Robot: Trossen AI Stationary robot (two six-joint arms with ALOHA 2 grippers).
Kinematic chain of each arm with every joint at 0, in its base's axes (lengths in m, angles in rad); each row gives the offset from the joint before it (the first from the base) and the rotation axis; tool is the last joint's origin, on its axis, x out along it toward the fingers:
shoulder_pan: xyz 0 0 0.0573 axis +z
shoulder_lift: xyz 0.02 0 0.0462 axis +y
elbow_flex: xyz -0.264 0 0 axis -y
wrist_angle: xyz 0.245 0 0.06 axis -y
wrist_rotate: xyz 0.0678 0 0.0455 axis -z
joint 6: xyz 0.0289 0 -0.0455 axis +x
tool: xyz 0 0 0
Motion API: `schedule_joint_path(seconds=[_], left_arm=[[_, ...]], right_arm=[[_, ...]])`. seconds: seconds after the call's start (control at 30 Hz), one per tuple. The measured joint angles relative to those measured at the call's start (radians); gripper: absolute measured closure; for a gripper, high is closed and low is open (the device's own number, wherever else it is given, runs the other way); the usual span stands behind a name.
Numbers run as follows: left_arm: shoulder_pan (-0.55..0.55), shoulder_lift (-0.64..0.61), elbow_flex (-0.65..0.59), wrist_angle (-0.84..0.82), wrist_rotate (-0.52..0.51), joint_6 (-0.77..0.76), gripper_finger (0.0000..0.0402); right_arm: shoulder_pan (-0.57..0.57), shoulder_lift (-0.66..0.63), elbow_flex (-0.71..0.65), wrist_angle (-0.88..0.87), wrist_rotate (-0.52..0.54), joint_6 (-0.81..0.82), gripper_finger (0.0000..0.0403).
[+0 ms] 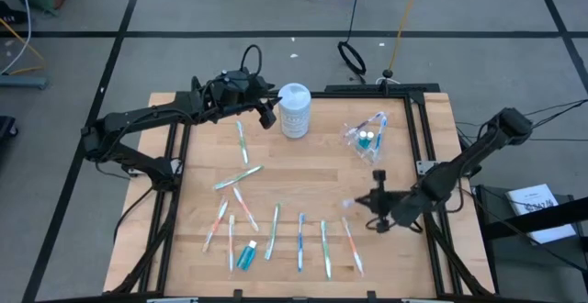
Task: Pick & Place toothbrushing station
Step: Put the purple toothbrush into the transparent organizer
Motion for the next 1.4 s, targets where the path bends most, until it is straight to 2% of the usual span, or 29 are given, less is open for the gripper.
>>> schedule_joint_path(seconds=[0.17, 0.37, 0.43, 0.77, 1.03, 1.17, 1.27, 1.4], left_arm=[[0.000, 0.000, 0.000, -0.006, 0.000, 0.001, 0.0188], [0.000, 0.000, 0.000, -0.008, 0.000, -0.007, 0.0188], [0.000, 0.000, 0.000, -0.007, 0.000, -0.007, 0.0188], [-0.001, 0.000, 0.000, 0.003, -0.001, 0.016, 0.0188], [-0.001, 0.000, 0.000, 0.002, -0.001, 0.016, 0.0188], [-0.001, 0.000, 0.000, 0.002, -0.001, 0.016, 0.0188], [-0.001, 0.000, 0.000, 0.002, -0.001, 0.016, 0.0188], [-0.001, 0.000, 0.000, 0.000, -0.001, 0.016, 0.0188]], right_arm=[[-0.015, -0.057, 0.000, 0.009, 0.286, -0.001, 0.0402], [-0.043, -0.088, 0.000, 0.014, 0.807, 0.027, 0.0402], [-0.058, -0.091, 0.000, 0.020, 0.929, 0.062, 0.0402], [-0.239, -0.078, -0.027, 0.021, 0.931, 0.263, 0.0403], [-0.347, -0.068, -0.189, 0.020, 0.926, 0.495, 0.0403], [-0.374, -0.068, -0.291, 0.102, 0.902, 0.608, 0.0403], [-0.382, -0.068, -0.352, 0.222, 0.877, 0.568, 0.0403], [-0.382, -0.068, -0.397, 0.404, 0.878, 0.389, 0.0403]])
